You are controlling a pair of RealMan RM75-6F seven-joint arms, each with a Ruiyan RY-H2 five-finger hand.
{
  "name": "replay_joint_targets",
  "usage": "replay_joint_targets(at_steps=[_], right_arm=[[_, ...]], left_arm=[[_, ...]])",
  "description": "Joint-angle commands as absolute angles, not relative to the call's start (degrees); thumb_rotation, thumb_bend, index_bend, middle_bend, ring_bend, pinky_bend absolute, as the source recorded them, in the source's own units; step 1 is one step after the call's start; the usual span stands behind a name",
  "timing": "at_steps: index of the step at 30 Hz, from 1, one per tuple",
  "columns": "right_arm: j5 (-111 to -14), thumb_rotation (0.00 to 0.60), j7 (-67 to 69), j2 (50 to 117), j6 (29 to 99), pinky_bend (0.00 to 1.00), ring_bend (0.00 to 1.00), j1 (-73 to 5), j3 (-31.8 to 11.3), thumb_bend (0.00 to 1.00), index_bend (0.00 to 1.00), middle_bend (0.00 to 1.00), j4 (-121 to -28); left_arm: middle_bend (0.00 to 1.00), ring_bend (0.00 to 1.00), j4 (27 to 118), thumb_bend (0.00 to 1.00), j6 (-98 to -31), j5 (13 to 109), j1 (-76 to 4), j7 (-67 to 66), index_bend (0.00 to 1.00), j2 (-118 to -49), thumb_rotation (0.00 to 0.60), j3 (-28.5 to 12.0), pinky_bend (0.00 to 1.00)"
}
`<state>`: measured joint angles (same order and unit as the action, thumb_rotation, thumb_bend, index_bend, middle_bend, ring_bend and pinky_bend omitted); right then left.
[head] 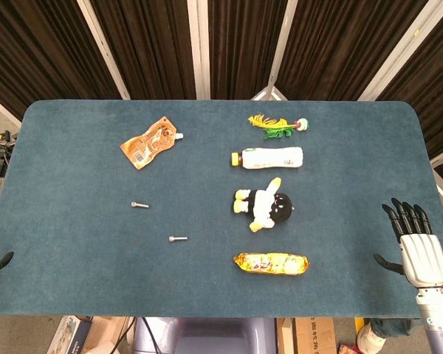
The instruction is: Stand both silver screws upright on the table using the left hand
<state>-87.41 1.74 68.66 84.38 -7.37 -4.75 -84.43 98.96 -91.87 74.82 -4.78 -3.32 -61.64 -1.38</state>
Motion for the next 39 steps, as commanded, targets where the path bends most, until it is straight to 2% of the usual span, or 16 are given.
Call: replay_joint_targets(at_steps=[1,19,29,34,39], right_arm=[[-87.5,0.600,1.7,68.7,84.2,0.00,0.01,-7.4,-4.6,0.00,0.12,0.05,-84.5],[-86.2,0.600,0.9,67.9,82.7,0.00,0.01,-7.2,-4.0,0.00,0.12,0.05,-87.5],[-85.0,0.600,0.5,67.5,82.6,0.00,0.01,-6.9,-4.3,0.00,0.12,0.05,-88.4],[-84.7,0.600,-0.2,67.8,82.1,0.00,0.01,-7.1,-4.3,0.00,0.12,0.05,-88.3],[-84.0,0.600,-1.1,68.5,81.2,0.00,0.01,-7.5,-4.3,0.00,0.12,0.05,-88.1]], left_arm=[[0.00,0.00,99.0,0.27,-91.7,75.2,-4.5,-3.0,0.19,-61.6,0.600,-1.5,0.00],[0.00,0.00,98.4,0.27,-89.2,76.5,-4.5,-2.0,0.20,-62.2,0.600,-2.0,0.00],[0.00,0.00,98.7,0.27,-86.3,78.1,-5.6,-3.8,0.23,-63.6,0.600,-1.7,0.00],[0.00,0.00,103.4,0.27,-84.8,75.8,-9.0,-14.4,0.24,-64.1,0.600,-5.0,0.00],[0.00,0.00,109.8,0.28,-71.1,63.1,-20.2,-29.0,0.24,-63.5,0.600,-11.3,0.00]])
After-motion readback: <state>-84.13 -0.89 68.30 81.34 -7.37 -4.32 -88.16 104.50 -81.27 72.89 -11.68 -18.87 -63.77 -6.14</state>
